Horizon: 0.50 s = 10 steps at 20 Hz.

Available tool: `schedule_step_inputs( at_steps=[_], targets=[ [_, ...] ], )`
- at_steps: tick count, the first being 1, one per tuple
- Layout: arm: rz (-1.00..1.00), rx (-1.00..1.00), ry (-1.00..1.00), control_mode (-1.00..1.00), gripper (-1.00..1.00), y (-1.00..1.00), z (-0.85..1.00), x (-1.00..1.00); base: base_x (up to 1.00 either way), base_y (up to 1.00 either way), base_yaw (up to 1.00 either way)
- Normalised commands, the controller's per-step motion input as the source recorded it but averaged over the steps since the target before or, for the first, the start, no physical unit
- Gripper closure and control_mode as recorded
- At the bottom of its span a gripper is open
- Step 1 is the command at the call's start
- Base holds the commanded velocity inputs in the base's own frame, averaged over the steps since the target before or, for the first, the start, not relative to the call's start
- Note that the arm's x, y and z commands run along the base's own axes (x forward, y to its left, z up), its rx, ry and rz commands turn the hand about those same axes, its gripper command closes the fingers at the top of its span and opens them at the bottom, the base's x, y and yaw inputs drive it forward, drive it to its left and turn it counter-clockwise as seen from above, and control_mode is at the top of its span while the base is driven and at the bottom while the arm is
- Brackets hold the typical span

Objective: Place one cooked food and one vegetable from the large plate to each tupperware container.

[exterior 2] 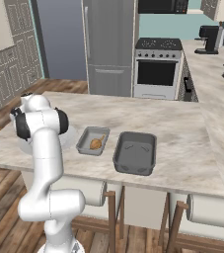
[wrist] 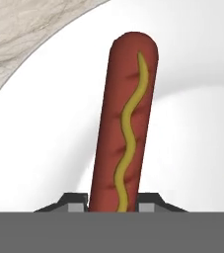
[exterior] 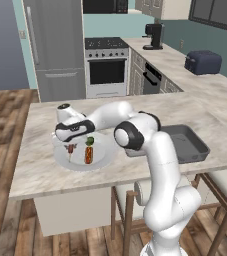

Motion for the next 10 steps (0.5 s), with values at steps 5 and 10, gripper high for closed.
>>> schedule_step_inputs(
  at_steps=[5,10],
  targets=[
    [0.0,0.01,0.0,-1.0,1.0,-0.65,0.66,-0.18,0.0,0.0,0.0],
    [0.0,0.11,-0.01,-1.0,1.0,-0.85,0.81,-0.49,0.0,0.0,0.0]
  ],
)
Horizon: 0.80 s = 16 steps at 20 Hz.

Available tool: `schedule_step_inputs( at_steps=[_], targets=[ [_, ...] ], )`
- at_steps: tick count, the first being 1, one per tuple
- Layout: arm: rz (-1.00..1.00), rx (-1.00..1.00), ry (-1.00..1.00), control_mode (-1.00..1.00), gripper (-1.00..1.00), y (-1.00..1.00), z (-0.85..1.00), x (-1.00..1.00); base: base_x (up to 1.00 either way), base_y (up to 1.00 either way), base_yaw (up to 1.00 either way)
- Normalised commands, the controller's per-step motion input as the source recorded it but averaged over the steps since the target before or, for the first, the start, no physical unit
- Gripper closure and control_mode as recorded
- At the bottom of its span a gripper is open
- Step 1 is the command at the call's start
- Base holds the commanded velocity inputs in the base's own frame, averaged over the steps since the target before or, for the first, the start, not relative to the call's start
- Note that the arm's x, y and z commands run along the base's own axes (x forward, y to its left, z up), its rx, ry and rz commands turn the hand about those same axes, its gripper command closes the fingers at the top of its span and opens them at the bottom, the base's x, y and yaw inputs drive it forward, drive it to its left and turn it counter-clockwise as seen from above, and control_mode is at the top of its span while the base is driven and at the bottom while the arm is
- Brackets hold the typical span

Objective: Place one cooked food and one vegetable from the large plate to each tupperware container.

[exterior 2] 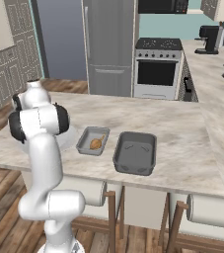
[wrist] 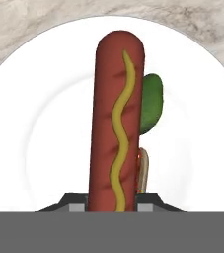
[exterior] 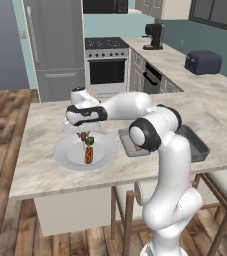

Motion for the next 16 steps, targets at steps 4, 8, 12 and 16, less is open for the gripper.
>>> schedule_step_inputs(
  at_steps=[4,8,12,16],
  targets=[
    [0.03,0.13,0.0,-1.0,1.0,-0.9,0.59,-0.09,0.0,0.0,0.0],
    [0.05,0.16,0.0,-1.0,1.0,-1.0,0.26,-0.05,0.0,0.0,0.0],
    [0.04,0.12,0.0,-1.0,1.0,-0.88,0.05,-0.07,0.0,0.0,0.0],
    [0.06,-0.04,0.03,-1.0,1.0,-0.39,-0.09,0.0,0.0,0.0,0.0]
  ],
)
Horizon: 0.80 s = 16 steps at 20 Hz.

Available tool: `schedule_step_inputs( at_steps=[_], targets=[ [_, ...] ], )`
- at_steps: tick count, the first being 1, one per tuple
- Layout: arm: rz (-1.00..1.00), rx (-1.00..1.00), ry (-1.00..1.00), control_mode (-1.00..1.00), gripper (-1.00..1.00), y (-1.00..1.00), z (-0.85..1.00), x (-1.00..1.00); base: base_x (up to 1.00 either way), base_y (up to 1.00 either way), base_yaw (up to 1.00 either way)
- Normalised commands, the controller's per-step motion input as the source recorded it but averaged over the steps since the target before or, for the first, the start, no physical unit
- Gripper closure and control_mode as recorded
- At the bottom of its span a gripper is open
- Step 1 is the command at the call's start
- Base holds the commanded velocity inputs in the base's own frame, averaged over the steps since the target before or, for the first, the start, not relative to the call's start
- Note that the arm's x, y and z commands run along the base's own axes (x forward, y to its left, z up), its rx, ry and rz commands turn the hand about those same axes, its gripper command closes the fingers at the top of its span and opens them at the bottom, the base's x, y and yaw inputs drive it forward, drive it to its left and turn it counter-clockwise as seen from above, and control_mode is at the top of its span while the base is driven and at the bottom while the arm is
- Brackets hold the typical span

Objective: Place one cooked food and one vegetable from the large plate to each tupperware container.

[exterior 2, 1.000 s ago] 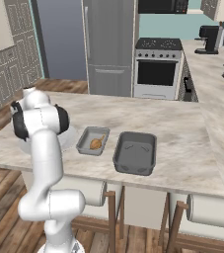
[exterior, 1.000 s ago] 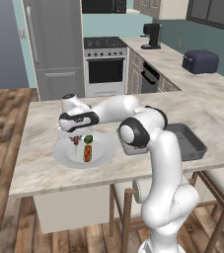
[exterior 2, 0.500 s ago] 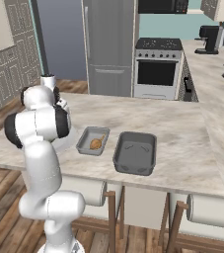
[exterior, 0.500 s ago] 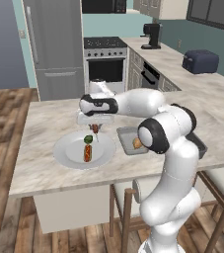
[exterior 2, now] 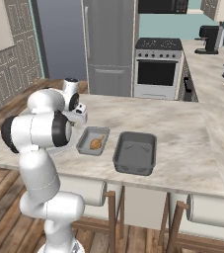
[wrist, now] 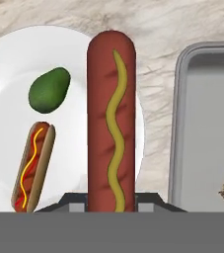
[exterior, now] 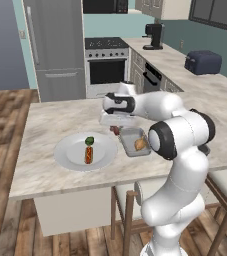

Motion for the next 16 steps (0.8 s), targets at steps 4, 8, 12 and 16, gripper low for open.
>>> schedule_step_inputs(
  at_steps=[4,8,12,16],
  targets=[
    [-0.01,-0.11,0.06,-1.0,1.0,-0.4,-0.08,0.0,0.0,0.0,0.0],
    [-0.11,-0.14,0.08,-1.0,1.0,-0.4,-0.04,0.0,0.0,0.0,0.0],
    [-0.2,-0.06,0.0,-1.0,1.0,-0.21,-0.49,0.0,0.0,0.0,0.0],
    [-0.1,0.0,0.0,-1.0,1.0,-0.37,-0.41,0.08,0.0,0.0,0.0]
  ],
)
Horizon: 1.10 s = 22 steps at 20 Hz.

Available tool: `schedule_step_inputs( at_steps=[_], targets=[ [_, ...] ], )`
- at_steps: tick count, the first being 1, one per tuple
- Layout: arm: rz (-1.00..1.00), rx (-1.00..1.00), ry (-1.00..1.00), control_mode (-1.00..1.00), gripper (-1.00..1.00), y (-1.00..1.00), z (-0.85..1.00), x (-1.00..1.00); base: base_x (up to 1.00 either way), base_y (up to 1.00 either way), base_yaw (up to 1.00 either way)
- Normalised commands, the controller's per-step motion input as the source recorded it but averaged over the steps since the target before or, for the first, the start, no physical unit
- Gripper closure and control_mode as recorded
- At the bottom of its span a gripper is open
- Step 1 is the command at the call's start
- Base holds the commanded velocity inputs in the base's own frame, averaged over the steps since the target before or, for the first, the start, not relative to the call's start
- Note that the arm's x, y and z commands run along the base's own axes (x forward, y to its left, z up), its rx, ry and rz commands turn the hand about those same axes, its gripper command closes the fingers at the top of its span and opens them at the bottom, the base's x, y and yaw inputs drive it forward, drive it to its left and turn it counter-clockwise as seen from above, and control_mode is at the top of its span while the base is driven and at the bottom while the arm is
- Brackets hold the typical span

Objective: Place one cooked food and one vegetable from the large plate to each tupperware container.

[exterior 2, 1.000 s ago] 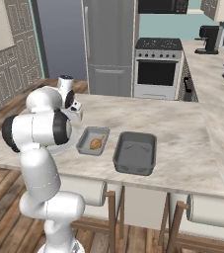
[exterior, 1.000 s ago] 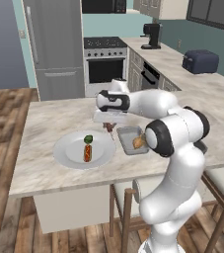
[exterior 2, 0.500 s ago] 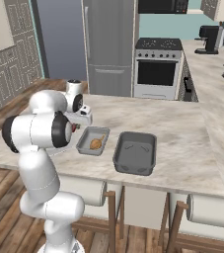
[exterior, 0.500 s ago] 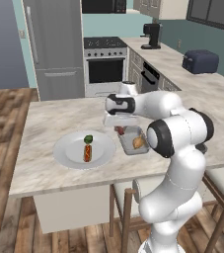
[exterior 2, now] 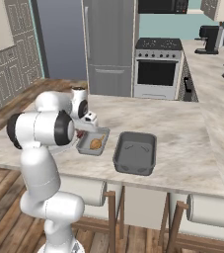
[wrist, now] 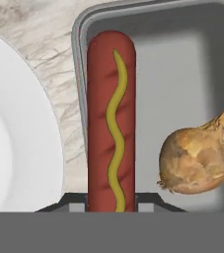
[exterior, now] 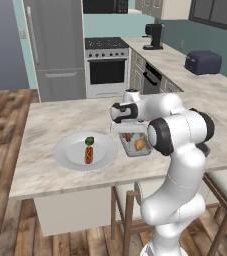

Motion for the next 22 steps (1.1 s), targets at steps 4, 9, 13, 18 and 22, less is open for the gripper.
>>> schedule_step_inputs(
  at_steps=[4,9,13,18,22],
  targets=[
    [0.0,0.0,0.01,-1.0,1.0,-0.68,-0.05,0.2,0.0,0.0,0.0],
    [0.06,0.0,0.0,-1.0,1.0,-0.03,-0.24,0.09,0.0,0.0,0.0],
    [0.14,0.0,0.0,-1.0,1.0,0.13,-0.25,0.05,0.0,0.0,0.0],
    [0.05,0.0,0.0,-1.0,1.0,0.0,-0.21,0.03,0.0,0.0,0.0],
    [0.0,0.0,0.0,-1.0,1.0,0.0,-0.06,0.11,0.0,0.0,0.0]
  ],
)
